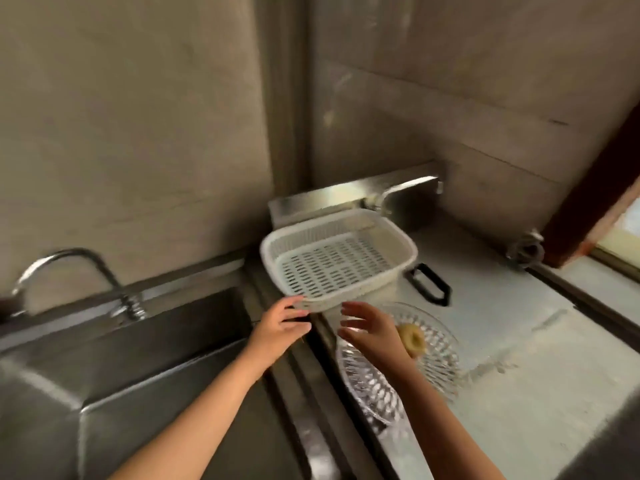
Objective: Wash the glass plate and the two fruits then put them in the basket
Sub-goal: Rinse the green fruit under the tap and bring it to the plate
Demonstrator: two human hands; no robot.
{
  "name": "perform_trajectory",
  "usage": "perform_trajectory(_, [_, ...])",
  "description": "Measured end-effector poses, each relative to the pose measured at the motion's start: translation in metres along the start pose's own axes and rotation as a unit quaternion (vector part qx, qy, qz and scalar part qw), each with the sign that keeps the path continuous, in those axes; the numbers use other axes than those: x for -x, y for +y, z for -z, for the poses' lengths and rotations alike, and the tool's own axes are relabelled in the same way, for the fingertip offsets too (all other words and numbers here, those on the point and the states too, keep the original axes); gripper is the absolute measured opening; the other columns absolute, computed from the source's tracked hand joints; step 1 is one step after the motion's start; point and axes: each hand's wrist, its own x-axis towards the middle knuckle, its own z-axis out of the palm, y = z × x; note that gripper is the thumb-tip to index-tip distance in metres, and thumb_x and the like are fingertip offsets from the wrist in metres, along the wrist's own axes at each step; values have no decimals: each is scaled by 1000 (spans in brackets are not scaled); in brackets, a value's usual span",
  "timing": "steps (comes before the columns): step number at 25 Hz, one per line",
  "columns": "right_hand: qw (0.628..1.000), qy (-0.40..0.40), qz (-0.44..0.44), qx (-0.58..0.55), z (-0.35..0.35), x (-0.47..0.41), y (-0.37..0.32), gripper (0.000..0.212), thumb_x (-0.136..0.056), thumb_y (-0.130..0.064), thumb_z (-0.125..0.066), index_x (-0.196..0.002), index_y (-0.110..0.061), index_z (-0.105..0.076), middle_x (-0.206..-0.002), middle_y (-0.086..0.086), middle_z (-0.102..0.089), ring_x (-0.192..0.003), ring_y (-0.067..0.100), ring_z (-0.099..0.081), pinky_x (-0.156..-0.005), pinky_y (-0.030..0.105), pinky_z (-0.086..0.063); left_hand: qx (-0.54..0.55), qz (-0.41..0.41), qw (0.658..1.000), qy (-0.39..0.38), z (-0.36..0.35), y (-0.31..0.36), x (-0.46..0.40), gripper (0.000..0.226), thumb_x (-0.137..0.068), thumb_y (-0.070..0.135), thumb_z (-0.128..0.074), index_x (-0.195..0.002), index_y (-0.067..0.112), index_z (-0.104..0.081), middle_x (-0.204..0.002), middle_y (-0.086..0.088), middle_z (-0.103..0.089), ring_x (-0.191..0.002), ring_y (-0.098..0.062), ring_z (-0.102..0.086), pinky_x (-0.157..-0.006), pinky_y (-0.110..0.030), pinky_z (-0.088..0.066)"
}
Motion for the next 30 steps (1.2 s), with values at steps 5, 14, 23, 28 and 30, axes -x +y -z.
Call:
perform_trajectory(5, [974, -207, 41, 78, -123, -19, -32, 42, -75, -3, -70, -115, -12, -61, -102, 7, -66, -78, 11, -62, -70, 20, -50, 14, 48, 978, 201, 105, -35, 79, 49, -84, 4, -60, -130, 10, -45, -123, -18, -60, -95, -18, -56, -80, -22, -45])
perform_trajectory(14, [865, -485, 83, 94, -374, 54, -88, 39, -79, -3, -68, -117, -5, -58, -98, 9, -64, -74, 13, -60, -67, 24, -50, 65, 114, 868, 479, 254, -102, 268, 46, -82, 8, -64, -125, 14, -50, -108, -8, -63, -91, -14, -58, -72, -21, -45])
perform_trajectory(23, [783, -607, 47, 126, -586, 171, -109, 45, -80, 6, -64, -123, 0, -52, -107, 22, -59, -73, 17, -53, -58, 22, -42, 117, 174, 765, 609, 370, -190, 430, 50, -80, -13, -58, -127, -4, -43, -101, -19, -57, -75, -9, -62, -45, -6, -43])
perform_trajectory(28, [752, -640, 42, 156, -706, 222, -99, 50, -79, -2, -69, -126, -4, -52, -106, 11, -55, -87, 21, -54, -62, 28, -47, 133, 223, 716, 648, 457, -249, 502, 49, -82, 9, -65, -127, 11, -47, -114, -15, -63, -91, -18, -58, -65, -22, -47])
perform_trajectory(30, [741, -643, 44, 188, -746, 236, -90, 53, -78, -10, -71, -127, -12, -51, -117, 9, -55, -90, 20, -58, -76, 37, -52, 133, 245, 704, 653, 485, -272, 519, 52, -80, 13, -68, -128, 15, -46, -122, -14, -60, -92, -17, -58, -64, -22, -47])
